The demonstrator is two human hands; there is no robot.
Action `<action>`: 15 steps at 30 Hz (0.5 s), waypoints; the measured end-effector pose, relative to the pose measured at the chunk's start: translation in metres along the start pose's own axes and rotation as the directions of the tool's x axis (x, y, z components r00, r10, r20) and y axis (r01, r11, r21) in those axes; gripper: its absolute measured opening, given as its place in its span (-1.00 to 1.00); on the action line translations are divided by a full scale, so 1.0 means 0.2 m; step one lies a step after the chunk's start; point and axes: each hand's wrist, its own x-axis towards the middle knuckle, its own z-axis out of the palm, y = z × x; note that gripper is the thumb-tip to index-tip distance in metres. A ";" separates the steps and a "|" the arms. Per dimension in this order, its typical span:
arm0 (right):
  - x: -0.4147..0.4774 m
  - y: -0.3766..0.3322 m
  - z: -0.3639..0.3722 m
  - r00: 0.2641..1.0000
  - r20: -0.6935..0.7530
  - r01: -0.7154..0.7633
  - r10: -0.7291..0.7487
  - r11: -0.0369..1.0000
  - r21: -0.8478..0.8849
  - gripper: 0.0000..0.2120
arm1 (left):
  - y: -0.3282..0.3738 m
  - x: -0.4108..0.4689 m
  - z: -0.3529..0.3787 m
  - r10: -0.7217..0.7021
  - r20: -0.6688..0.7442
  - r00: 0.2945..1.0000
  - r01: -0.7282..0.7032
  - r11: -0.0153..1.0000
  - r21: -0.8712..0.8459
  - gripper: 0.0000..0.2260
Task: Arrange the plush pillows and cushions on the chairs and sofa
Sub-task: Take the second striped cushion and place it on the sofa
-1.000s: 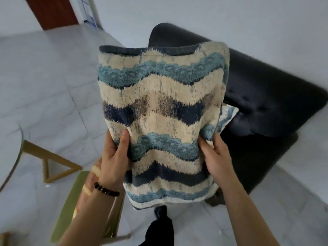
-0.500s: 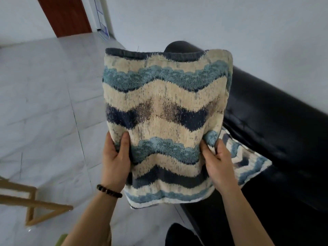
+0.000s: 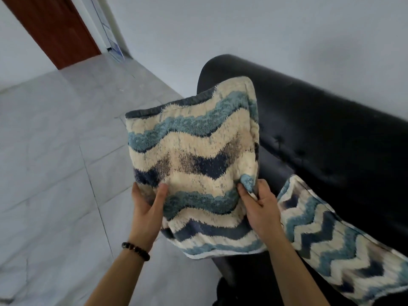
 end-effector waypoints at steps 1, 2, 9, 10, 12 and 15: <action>0.09 0.00 0.03 1.000 0.008 -0.008 0.008 1.000 -0.017 -0.81 | -0.01 0.10 0.01 0.006 0.016 1.000 -0.006 1.000 0.027 -0.43; 0.17 -0.01 0.05 1.000 0.011 -0.010 0.010 1.000 -0.023 -0.79 | -0.02 0.19 0.03 0.002 0.022 1.000 -0.003 0.998 0.061 -0.32; 0.57 0.10 0.18 0.994 0.103 0.041 -0.024 0.986 -0.162 -0.71 | -0.08 0.87 0.28 0.612 0.443 0.655 -0.724 0.340 0.600 -0.14; 0.62 0.12 0.20 0.993 0.116 0.050 -0.026 0.976 -0.213 -0.66 | -0.08 0.97 0.33 0.625 0.586 0.515 -0.813 0.140 0.566 -0.15; 0.71 0.18 0.24 0.989 0.147 0.060 -0.017 0.954 -0.293 -0.58 | -0.07 1.17 0.44 0.541 0.769 0.342 -0.877 -0.110 0.468 -0.14; 0.88 0.30 0.30 0.992 0.122 0.036 0.012 0.924 -0.380 -0.58 | -0.12 1.44 0.59 0.405 0.875 0.265 -0.914 -0.184 0.361 -0.22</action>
